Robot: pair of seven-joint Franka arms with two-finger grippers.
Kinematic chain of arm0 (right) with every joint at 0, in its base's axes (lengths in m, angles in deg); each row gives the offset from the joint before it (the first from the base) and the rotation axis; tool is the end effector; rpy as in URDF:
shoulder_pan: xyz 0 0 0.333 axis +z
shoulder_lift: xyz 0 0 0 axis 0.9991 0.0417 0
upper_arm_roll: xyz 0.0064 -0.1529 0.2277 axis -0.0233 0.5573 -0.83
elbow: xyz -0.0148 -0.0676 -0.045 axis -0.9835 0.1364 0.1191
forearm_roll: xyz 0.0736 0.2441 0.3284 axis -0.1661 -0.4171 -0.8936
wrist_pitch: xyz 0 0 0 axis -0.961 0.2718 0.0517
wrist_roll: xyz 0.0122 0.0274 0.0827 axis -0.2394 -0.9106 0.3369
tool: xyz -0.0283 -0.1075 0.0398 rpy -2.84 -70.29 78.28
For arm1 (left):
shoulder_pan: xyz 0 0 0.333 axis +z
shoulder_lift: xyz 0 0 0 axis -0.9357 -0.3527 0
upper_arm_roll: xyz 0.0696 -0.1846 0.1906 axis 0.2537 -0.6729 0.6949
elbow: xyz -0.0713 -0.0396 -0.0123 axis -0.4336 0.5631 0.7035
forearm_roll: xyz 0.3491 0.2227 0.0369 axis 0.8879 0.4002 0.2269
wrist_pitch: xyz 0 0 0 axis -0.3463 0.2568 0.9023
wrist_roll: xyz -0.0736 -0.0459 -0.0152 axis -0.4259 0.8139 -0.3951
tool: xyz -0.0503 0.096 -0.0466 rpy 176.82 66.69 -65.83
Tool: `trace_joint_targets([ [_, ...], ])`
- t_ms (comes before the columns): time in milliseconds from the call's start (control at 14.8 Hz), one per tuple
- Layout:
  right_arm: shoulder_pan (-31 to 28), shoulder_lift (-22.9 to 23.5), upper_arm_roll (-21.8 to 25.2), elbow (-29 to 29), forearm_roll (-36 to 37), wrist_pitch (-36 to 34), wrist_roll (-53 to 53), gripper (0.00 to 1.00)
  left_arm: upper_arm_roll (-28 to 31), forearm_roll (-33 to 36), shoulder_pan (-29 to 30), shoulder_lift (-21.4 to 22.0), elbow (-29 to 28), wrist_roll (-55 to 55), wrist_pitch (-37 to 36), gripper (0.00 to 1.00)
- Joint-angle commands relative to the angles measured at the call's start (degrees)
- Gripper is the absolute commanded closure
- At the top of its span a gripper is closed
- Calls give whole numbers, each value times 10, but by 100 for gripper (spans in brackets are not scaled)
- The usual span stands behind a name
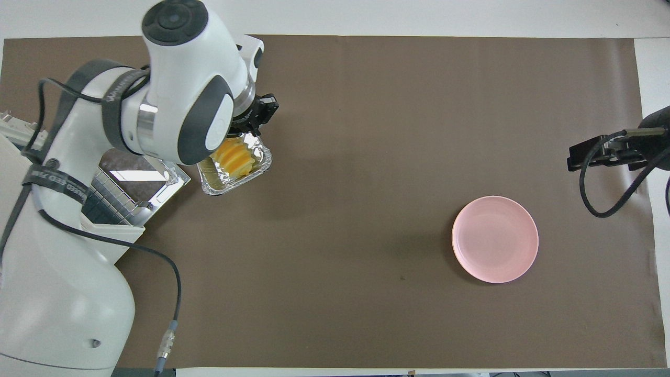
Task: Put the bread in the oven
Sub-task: 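Carry the foil tray with the left gripper into the toaster oven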
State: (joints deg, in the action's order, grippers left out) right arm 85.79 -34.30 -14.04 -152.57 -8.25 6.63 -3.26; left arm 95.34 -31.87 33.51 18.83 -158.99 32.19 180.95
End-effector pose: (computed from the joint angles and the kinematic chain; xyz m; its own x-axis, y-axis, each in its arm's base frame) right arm 0.5732 -0.0022 0.5459 0.9983 -0.0178 -0.0560 -0.0172 -0.9998 0.0102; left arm 0.6399 -0.2694 0.4185 0.8873 0.4576 -0.0569 0.4582 -0.8888 -0.0024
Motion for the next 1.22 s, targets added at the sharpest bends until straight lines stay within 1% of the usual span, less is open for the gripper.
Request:
trace_joint_targets([
  [0,-7,-14,-4,-14,-3,2,-14,0,46,-9,-4,7,-11,-49,-22,100],
  [203,-7,-14,-4,-15,-3,2,-14,0,85,-8,7,8,-26,-82,-23,100],
  [406,-7,-14,-4,-15,-2,2,-14,0,89,-3,47,8,-35,-70,-10,100],
  [677,-7,-14,-4,-14,-2,2,-14,0,90,5,92,9,-46,-10,-12,100],
  [881,-7,-14,-4,-15,-3,2,-14,0,90,13,98,28,-85,4,-9,100],
  [1016,-7,-14,-4,-15,-3,2,-14,0,89,69,93,44,-118,24,-7,100],
  [1152,-7,-14,-4,-14,-2,2,-13,0,89,73,98,49,-129,51,-3,100],
])
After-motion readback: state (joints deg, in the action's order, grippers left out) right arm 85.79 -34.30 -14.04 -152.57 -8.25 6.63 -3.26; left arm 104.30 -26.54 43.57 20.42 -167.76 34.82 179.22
